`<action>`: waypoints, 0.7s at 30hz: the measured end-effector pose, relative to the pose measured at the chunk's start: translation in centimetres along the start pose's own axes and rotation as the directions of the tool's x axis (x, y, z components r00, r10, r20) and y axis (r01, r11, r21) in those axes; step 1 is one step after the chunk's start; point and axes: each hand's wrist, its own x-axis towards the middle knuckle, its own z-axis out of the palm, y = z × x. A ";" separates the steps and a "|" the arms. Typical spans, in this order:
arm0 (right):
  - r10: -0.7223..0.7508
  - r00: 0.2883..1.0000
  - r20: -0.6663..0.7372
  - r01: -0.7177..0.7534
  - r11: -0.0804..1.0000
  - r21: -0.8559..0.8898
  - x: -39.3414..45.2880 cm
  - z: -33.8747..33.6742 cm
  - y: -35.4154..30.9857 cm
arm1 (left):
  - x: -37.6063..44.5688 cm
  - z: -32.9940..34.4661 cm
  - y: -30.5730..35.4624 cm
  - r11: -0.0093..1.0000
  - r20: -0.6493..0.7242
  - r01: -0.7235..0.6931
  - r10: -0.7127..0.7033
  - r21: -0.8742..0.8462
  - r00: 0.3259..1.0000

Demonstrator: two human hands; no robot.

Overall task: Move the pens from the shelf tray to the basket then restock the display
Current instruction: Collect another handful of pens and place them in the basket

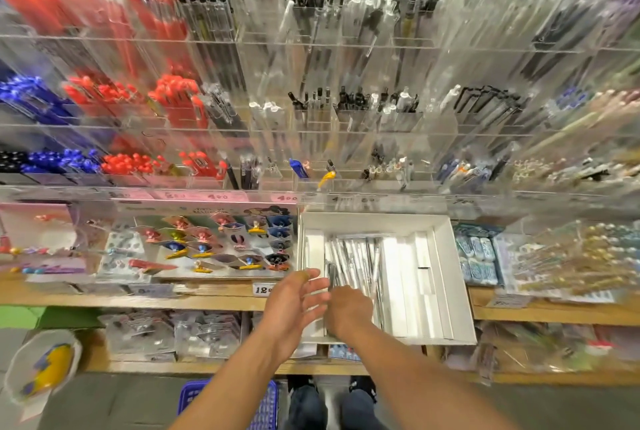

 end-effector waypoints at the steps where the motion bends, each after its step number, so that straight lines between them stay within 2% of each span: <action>1: 0.010 1.000 -0.011 -0.010 1.000 -0.005 0.0 0.1 0.0 | -0.1 0.0 0.0 1.000 0.007 -0.002 0.002 0.006 1.000; 8: 0.064 0.998 -0.028 -0.059 0.985 0.163 -0.6 -0.4 0.5 | -0.3 0.0 0.4 1.000 0.006 0.002 -0.002 0.012 1.000; 15: 0.008 0.994 -0.109 0.024 0.958 0.286 -3.8 -6.2 5.5 | 0.0 1.0 1.5 0.996 0.034 -0.066 0.063 0.065 0.997; 18: -0.076 0.971 -0.225 0.156 0.919 0.363 -5.8 -9.5 7.2 | 0.1 2.0 2.1 0.967 0.053 -0.146 0.138 0.207 0.989; 21: -0.225 0.919 -0.325 0.366 0.794 0.485 -8.0 -11.9 7.4 | 0.1 2.7 2.3 0.869 0.119 -0.287 0.262 0.402 0.958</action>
